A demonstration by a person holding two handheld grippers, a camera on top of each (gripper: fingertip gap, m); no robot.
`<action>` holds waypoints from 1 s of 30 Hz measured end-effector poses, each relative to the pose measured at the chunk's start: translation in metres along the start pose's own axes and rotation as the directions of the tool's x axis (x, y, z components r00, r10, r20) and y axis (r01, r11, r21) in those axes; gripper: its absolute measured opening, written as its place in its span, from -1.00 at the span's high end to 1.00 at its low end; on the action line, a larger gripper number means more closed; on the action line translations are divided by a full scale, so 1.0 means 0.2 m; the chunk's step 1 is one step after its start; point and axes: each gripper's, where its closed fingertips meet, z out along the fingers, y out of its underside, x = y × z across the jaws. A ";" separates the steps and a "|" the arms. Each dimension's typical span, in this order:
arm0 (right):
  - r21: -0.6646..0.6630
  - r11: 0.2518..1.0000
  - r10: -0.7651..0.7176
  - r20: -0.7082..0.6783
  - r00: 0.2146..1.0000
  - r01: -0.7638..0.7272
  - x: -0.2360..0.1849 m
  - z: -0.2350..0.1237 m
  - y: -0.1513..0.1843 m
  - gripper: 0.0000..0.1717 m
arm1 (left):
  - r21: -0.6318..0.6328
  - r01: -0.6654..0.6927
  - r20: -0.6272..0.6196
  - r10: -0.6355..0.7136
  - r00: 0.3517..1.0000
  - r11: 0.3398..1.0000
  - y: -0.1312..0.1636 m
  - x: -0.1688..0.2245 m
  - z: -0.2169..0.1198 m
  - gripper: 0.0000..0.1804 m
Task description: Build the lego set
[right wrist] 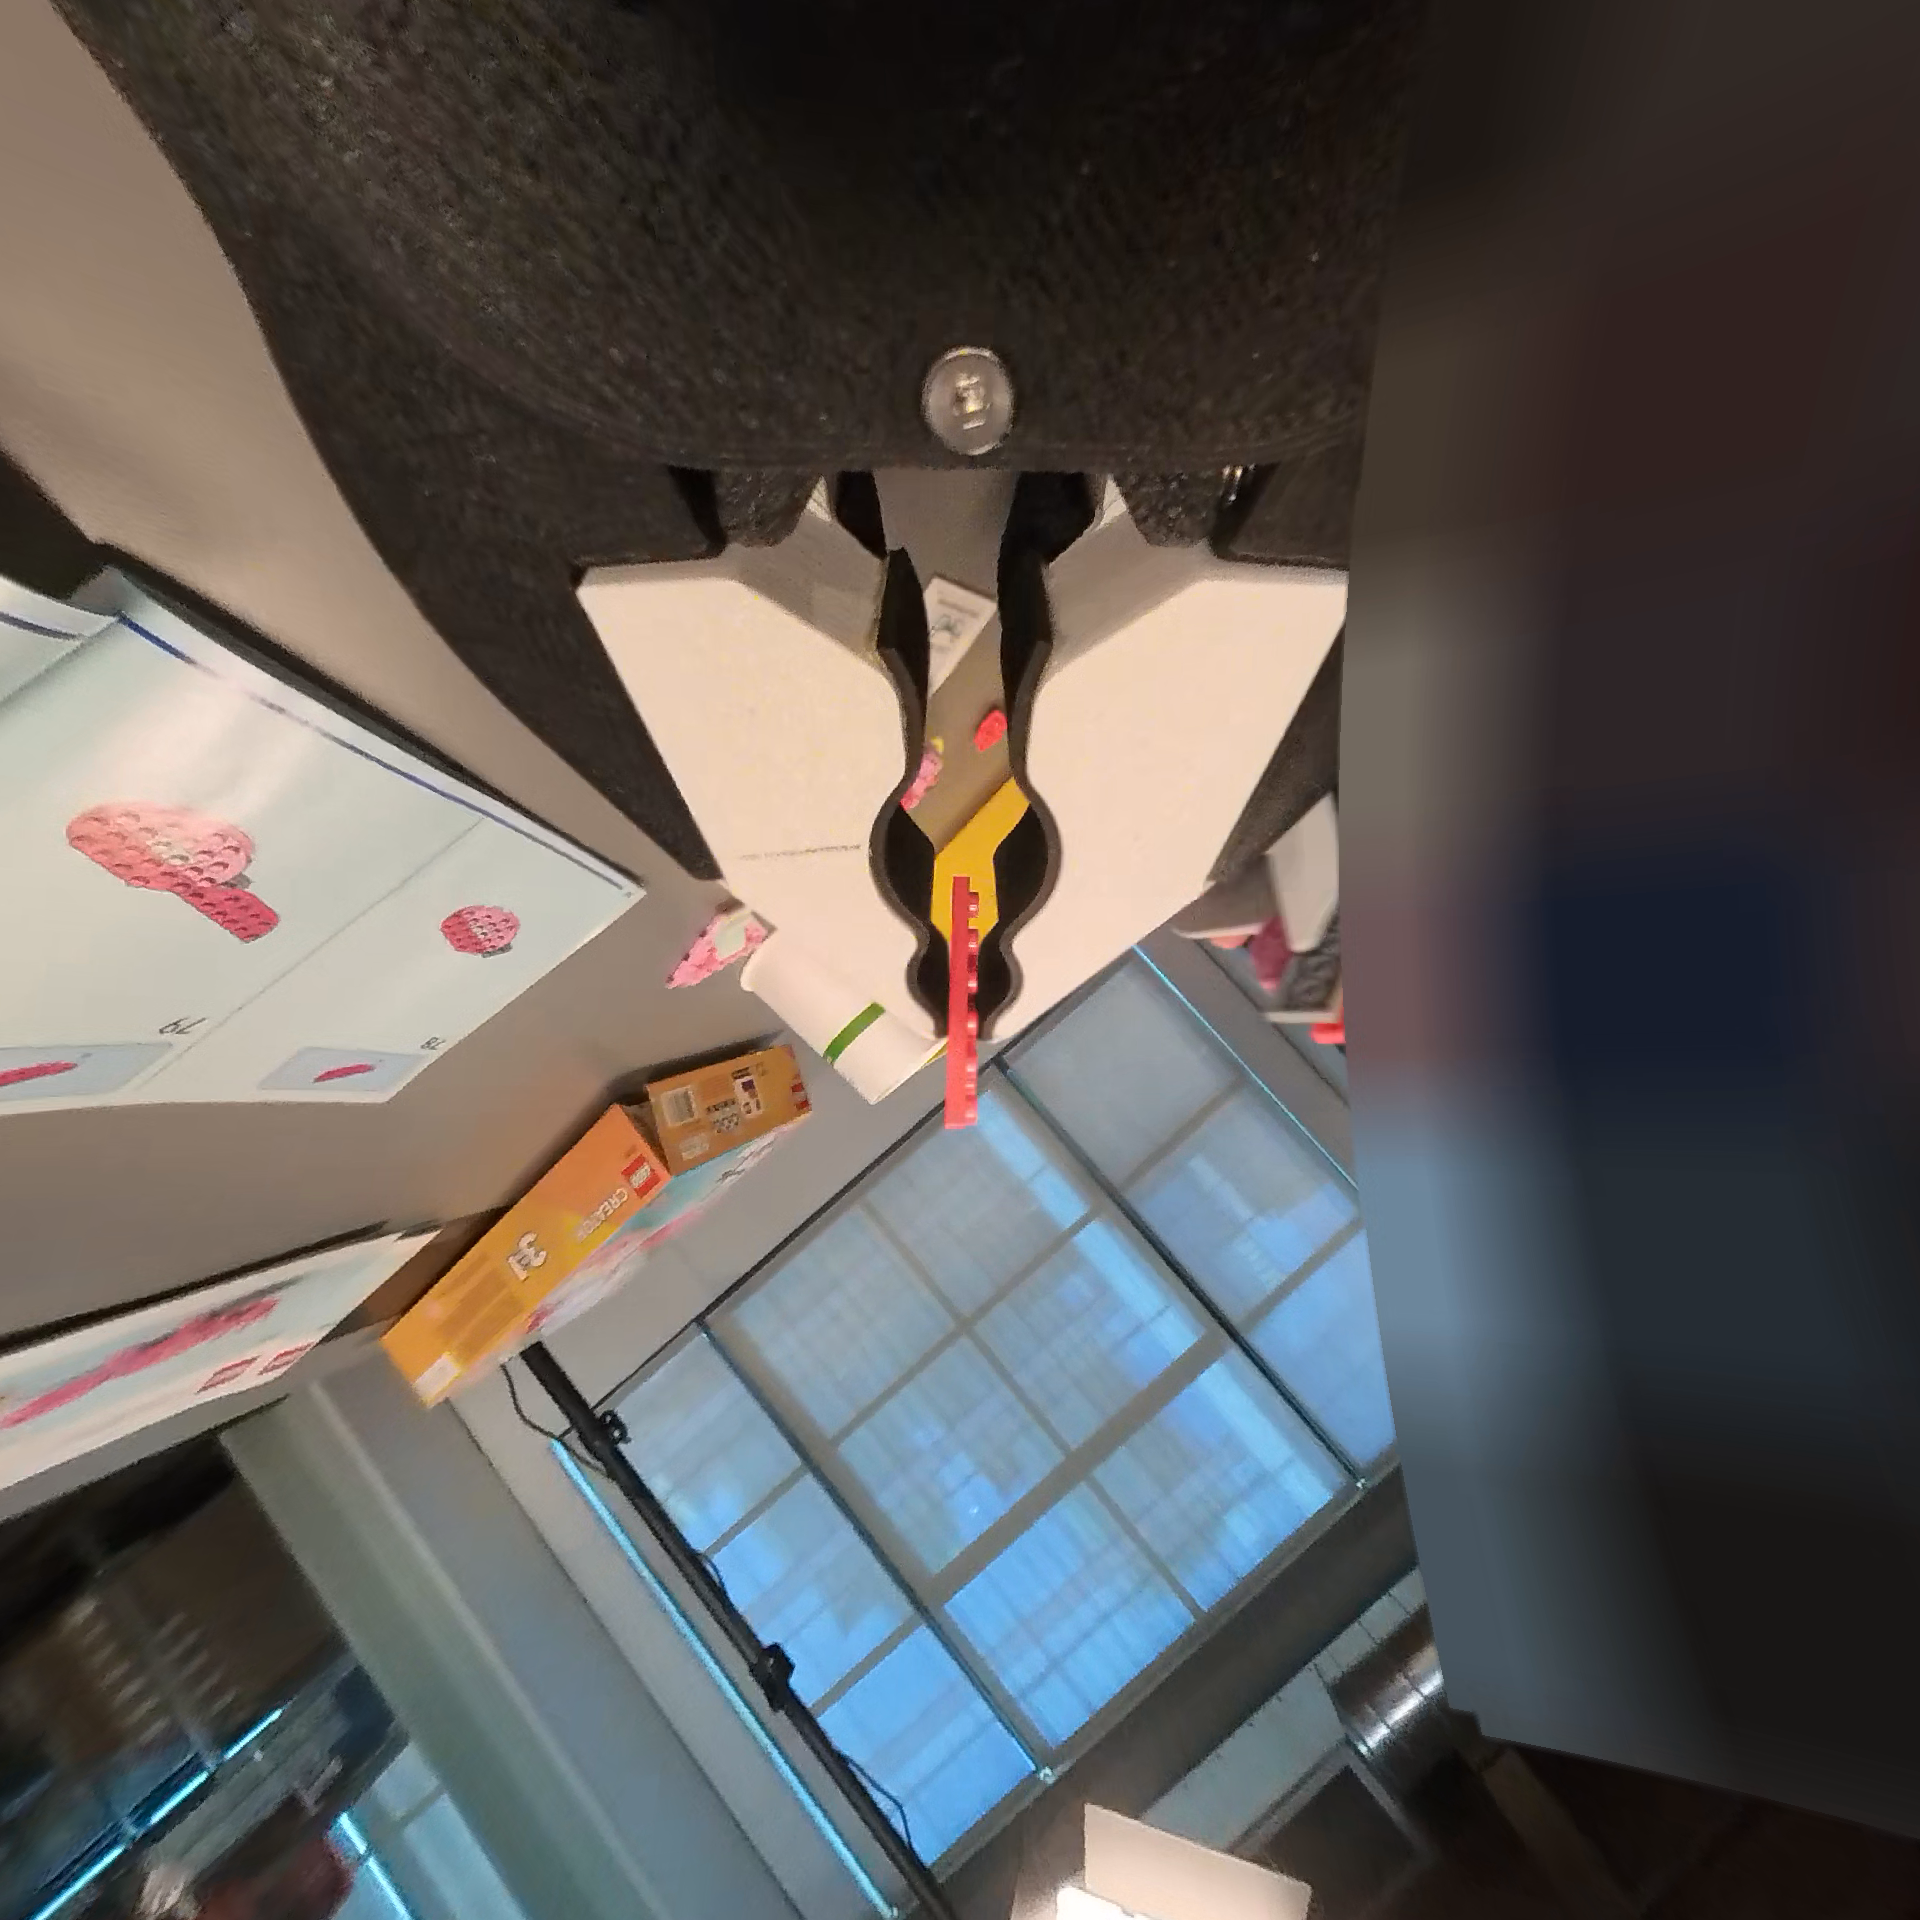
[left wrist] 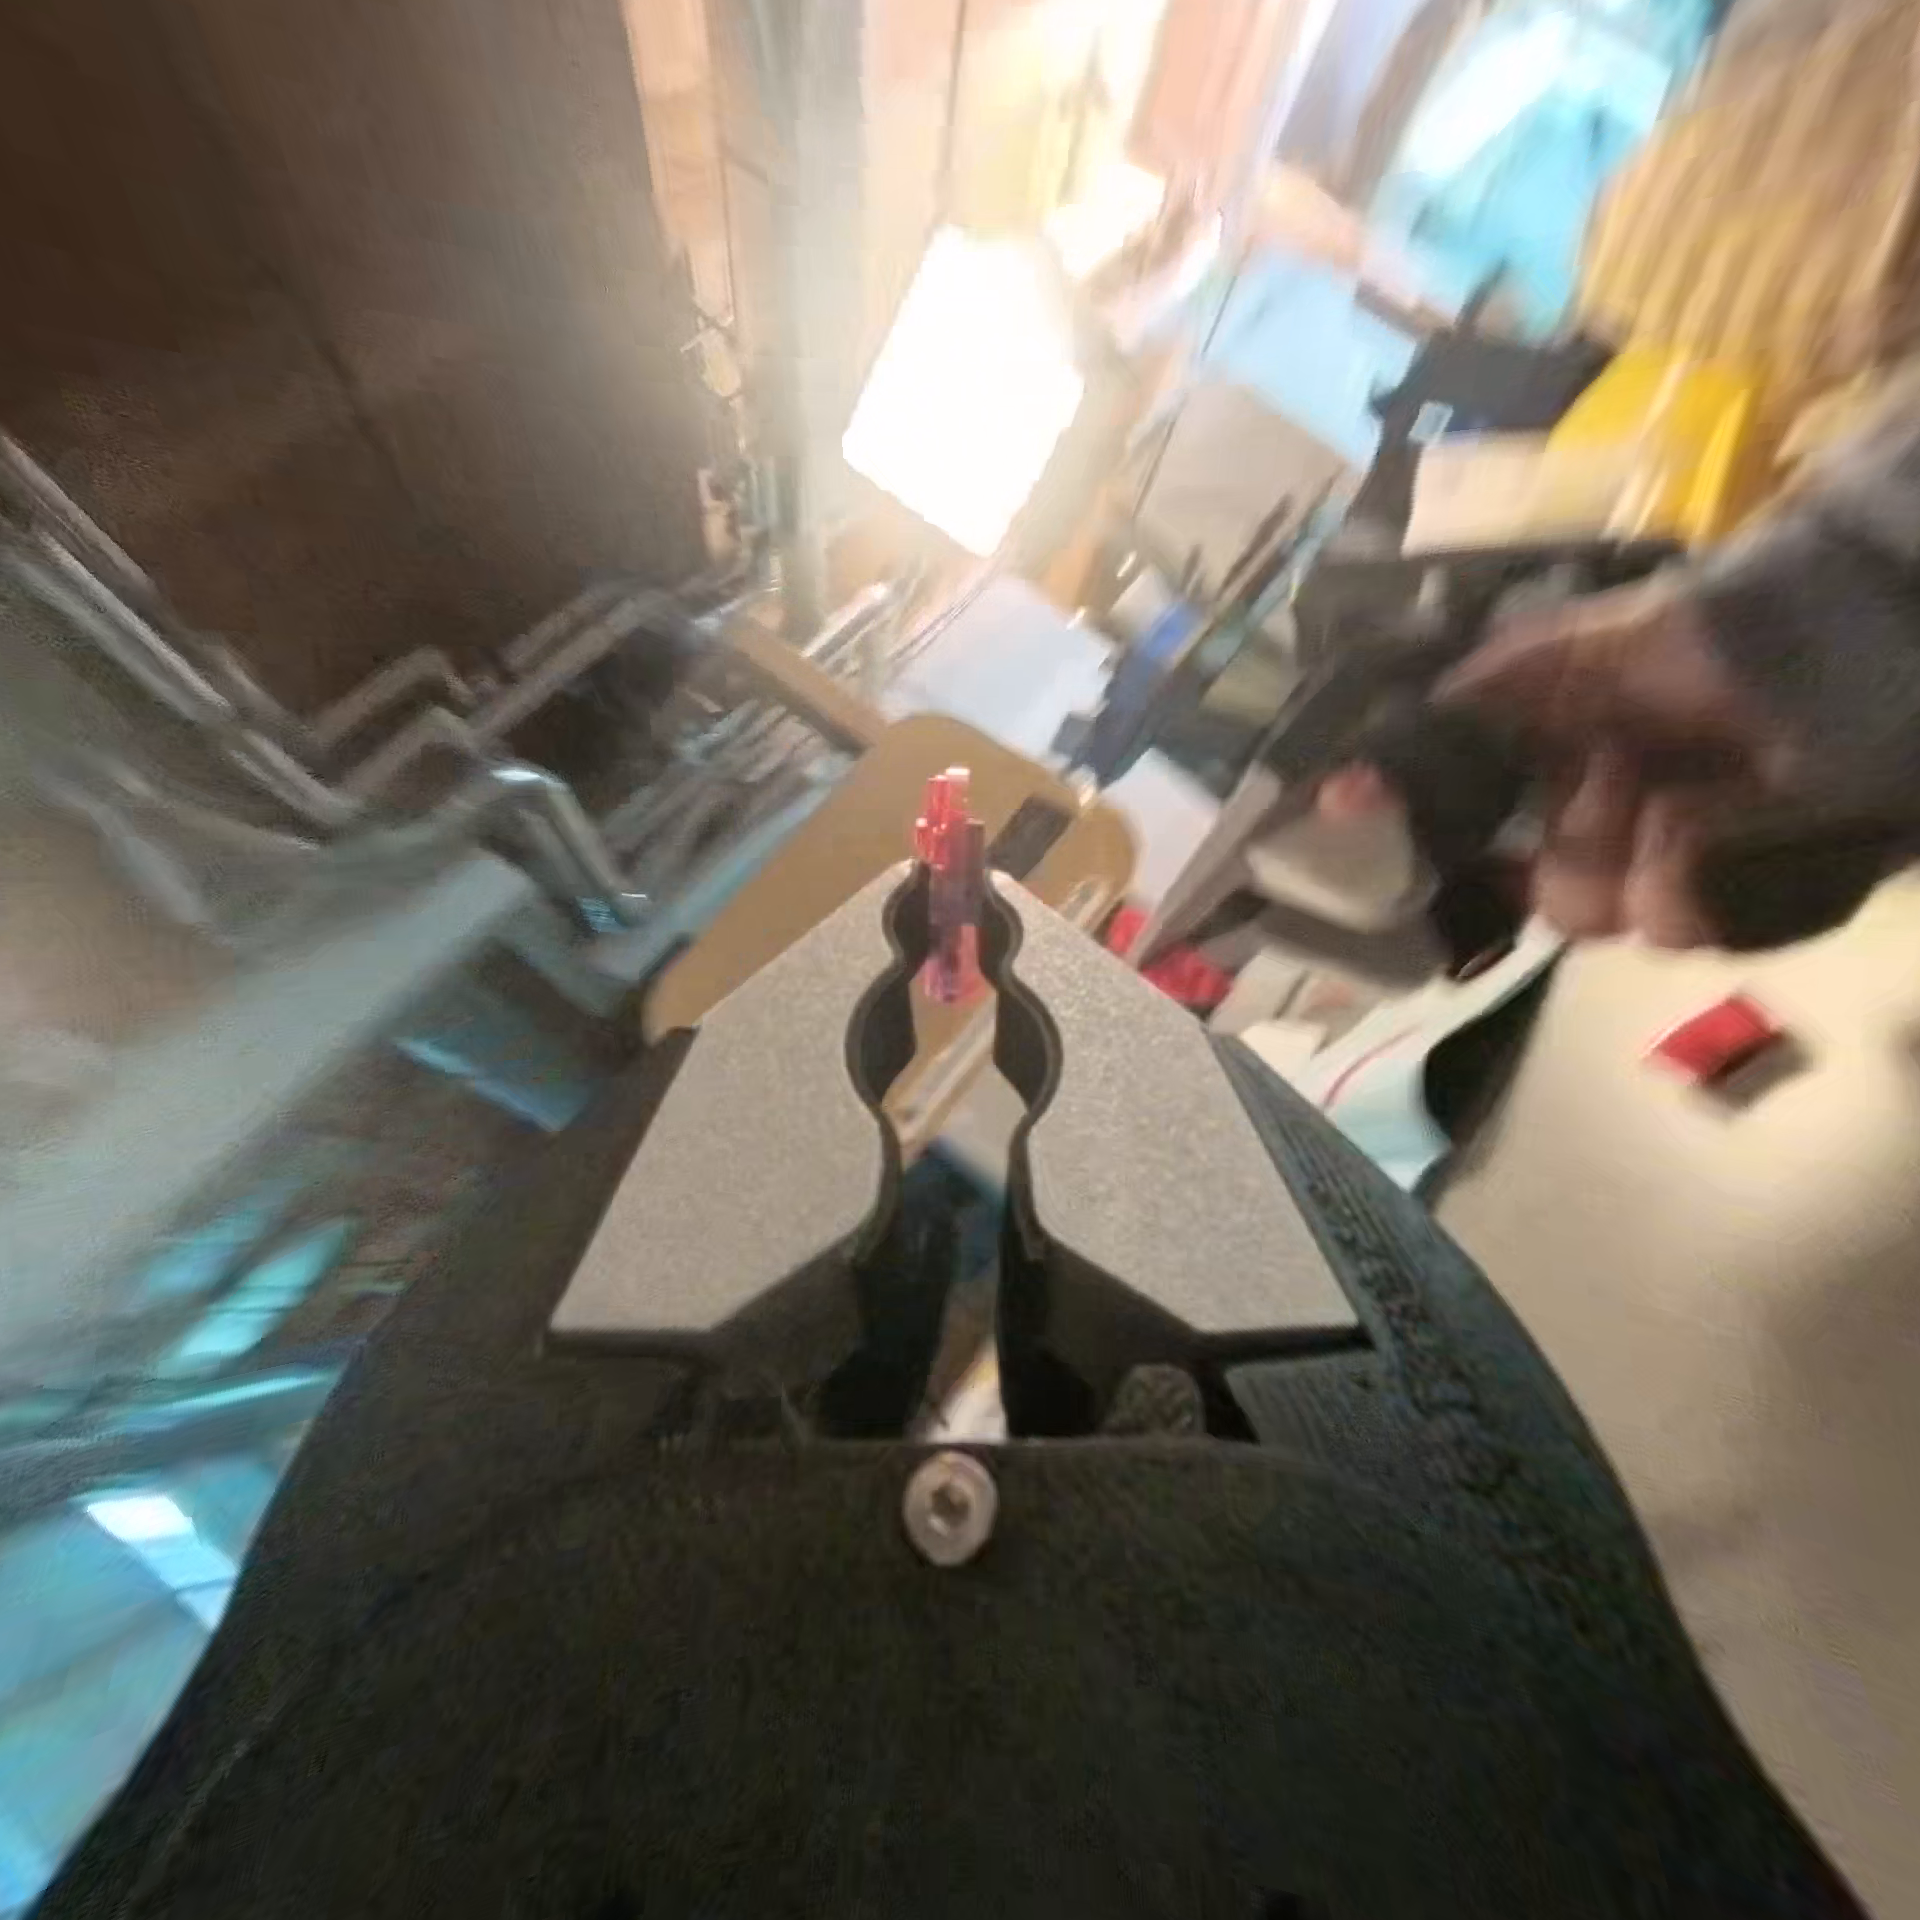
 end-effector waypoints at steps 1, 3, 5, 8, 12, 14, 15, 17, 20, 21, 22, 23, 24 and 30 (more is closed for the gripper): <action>0.007 1.000 0.007 -0.004 1.000 -0.007 0.01 0.00 0.00 0.98 | 0.043 0.120 -0.035 -0.118 0.992 0.992 -0.02 -0.02 -0.01 0.92; 0.019 1.000 0.020 -0.008 1.000 -0.020 0.02 0.00 -0.01 0.98 | 0.088 0.273 -0.070 -0.267 0.961 0.958 -0.03 -0.05 -0.01 0.93; 0.022 0.999 0.025 -0.015 1.000 -0.025 0.03 -0.01 -0.01 0.98 | 0.093 0.367 -0.106 -0.357 0.928 0.926 -0.03 -0.05 -0.01 0.93; 0.026 0.999 0.022 -0.023 0.999 -0.021 0.03 -0.01 -0.02 0.98 | 0.087 0.424 -0.138 -0.410 0.902 0.902 -0.02 -0.02 -0.01 0.93; 0.029 0.999 0.024 -0.031 0.999 -0.023 0.03 -0.02 -0.03 0.98 | 0.068 0.454 -0.152 -0.440 0.885 0.889 0.01 0.00 0.00 0.93; 0.005 0.999 0.034 -0.053 0.998 -0.034 0.05 -0.02 -0.02 0.98 | 0.060 0.453 -0.155 -0.440 0.884 0.889 0.02 0.00 0.00 0.93; -0.025 0.999 0.046 -0.075 0.996 -0.048 0.07 -0.02 0.00 0.98 | 0.051 0.443 -0.153 -0.431 0.889 0.895 0.02 0.01 0.00 0.93; -0.157 0.982 0.082 -0.150 0.985 -0.106 0.13 -0.03 0.10 0.98 | 0.010 0.374 -0.132 -0.369 0.920 0.928 0.06 0.02 0.01 0.93; -0.397 0.906 0.023 -0.296 0.955 -0.145 0.21 -0.09 0.27 0.98 | -0.077 0.099 -0.103 -0.107 0.989 0.992 0.13 0.06 0.02 0.92; -0.464 0.873 -0.012 -0.325 0.946 -0.148 0.23 -0.12 0.32 0.98 | -0.097 0.016 -0.103 -0.026 0.994 0.995 0.14 0.08 0.02 0.92; -0.517 0.841 -0.038 -0.347 0.937 -0.158 0.24 -0.14 0.36 0.98 | -0.110 -0.050 -0.113 0.038 0.993 0.993 0.16 0.10 0.02 0.92; -0.550 0.817 -0.049 -0.366 0.929 -0.174 0.26 -0.16 0.40 0.98 | -0.118 -0.100 -0.121 0.086 0.989 0.988 0.17 0.12 0.02 0.92; -0.578 0.794 -0.058 -0.381 0.923 -0.189 0.27 -0.18 0.42 0.98 | -0.126 -0.138 -0.130 0.122 0.984 0.982 0.18 0.14 0.02 0.92; -0.697 0.705 -0.189 -0.363 0.913 -0.130 0.28 -0.22 0.51 0.87 | -0.128 -0.363 -0.178 0.339 0.924 0.923 0.20 0.21 0.02 0.92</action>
